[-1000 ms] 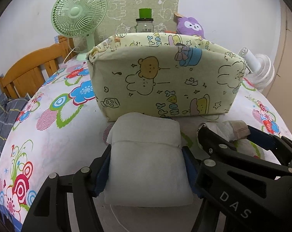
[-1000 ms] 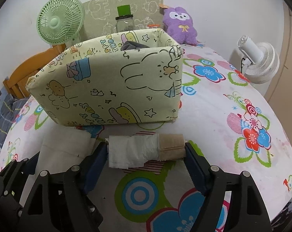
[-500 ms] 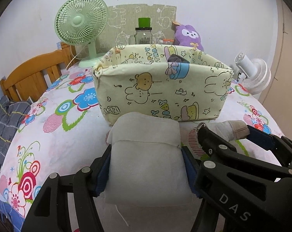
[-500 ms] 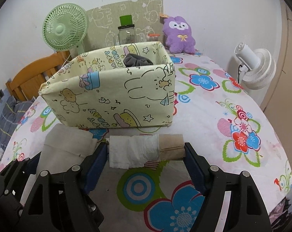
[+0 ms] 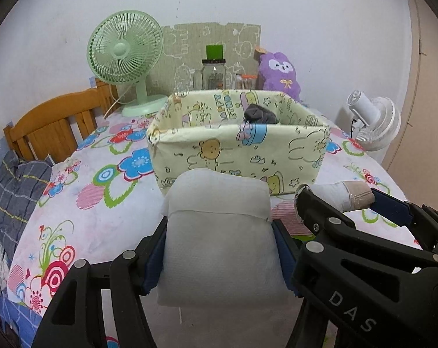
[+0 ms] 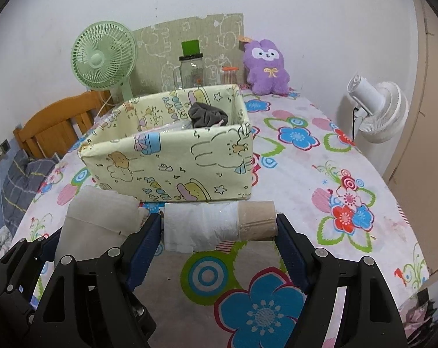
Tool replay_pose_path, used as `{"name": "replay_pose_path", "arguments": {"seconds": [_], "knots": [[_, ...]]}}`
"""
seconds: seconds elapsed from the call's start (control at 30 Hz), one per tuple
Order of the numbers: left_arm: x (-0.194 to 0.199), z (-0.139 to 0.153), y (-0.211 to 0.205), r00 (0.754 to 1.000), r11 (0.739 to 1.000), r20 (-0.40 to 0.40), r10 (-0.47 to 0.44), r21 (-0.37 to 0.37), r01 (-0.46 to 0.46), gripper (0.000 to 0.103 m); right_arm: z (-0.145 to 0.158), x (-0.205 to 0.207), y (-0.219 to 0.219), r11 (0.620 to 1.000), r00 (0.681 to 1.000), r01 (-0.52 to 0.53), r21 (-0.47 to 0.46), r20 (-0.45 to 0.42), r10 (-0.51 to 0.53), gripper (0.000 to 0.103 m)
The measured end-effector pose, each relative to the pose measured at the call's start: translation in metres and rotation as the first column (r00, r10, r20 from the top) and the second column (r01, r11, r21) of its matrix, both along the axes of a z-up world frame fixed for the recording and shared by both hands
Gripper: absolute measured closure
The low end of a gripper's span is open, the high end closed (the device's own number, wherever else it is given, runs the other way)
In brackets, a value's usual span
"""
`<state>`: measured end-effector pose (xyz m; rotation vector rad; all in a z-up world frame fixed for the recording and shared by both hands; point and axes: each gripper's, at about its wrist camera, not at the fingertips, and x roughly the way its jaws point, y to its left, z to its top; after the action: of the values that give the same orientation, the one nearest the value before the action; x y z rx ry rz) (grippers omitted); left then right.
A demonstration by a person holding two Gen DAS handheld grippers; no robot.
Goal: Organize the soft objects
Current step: 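Grasp the white pad with the left tool while the right tool grasps the white roll, then lift and carry the white pad and white roll over the box with both tools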
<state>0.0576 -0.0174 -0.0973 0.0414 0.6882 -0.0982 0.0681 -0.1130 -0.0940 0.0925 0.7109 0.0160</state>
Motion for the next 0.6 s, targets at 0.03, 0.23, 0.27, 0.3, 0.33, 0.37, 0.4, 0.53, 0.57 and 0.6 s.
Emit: {"name": "replay_pose_path", "arguments": {"seconds": [0.03, 0.23, 0.27, 0.3, 0.33, 0.37, 0.4, 0.53, 0.57, 0.6], "knots": [[-0.001, 0.002, -0.001, 1.0, 1.0, 0.004, 0.0, 0.0, 0.0, 0.034, 0.003, -0.002, -0.001, 1.0, 1.0, 0.0, -0.001, 0.007, 0.0, 0.024], [-0.009, 0.018, -0.002, 0.999, 1.0, 0.036, 0.001, -0.004, -0.001, 0.035, 0.021, -0.011, -0.002, 1.0, 0.999, -0.002, -0.007, 0.041, 0.002, 0.024], [-0.01, 0.021, -0.002, 0.999, 1.0, 0.041, 0.002, -0.005, -0.001, 0.035, 0.024, -0.012, -0.003, 1.0, 0.999, -0.003, -0.008, 0.047, 0.003, 0.024], [-0.012, 0.025, -0.002, 0.999, 1.0, 0.047, 0.002, -0.006, -0.002, 0.035, 0.027, -0.014, -0.003, 1.0, 0.999, -0.004, -0.01, 0.052, 0.004, 0.024], [-0.013, 0.027, -0.002, 0.999, 1.0, 0.052, 0.002, -0.005, -0.002, 0.035, 0.029, -0.015, -0.003, 1.0, 0.998, -0.004, -0.011, 0.056, 0.005, 0.024], [-0.015, 0.03, -0.002, 0.998, 1.0, 0.056, 0.003, -0.005, -0.002, 0.035, 0.033, -0.017, -0.003, 1.0, 0.998, -0.005, -0.013, 0.064, 0.006, 0.024], [-0.016, 0.032, -0.002, 0.998, 1.0, 0.06, 0.003, -0.005, -0.003, 0.035, 0.035, -0.018, -0.003, 1.0, 0.998, -0.006, -0.012, 0.067, 0.006, 0.024], [-0.019, 0.042, -0.003, 0.997, 1.0, 0.074, 0.002, -0.008, -0.002, 0.035, 0.046, -0.024, -0.003, 1.0, 0.996, -0.004, -0.01, 0.085, 0.005, 0.024], [-0.02, 0.045, -0.003, 0.997, 1.0, 0.077, 0.002, -0.009, -0.001, 0.035, 0.049, -0.024, -0.004, 1.0, 0.996, -0.003, -0.01, 0.088, 0.004, 0.024], [-0.02, 0.048, -0.003, 0.997, 1.0, 0.082, 0.002, -0.01, -0.002, 0.035, 0.052, -0.025, -0.004, 1.0, 0.996, -0.003, -0.009, 0.092, 0.004, 0.024]]}}
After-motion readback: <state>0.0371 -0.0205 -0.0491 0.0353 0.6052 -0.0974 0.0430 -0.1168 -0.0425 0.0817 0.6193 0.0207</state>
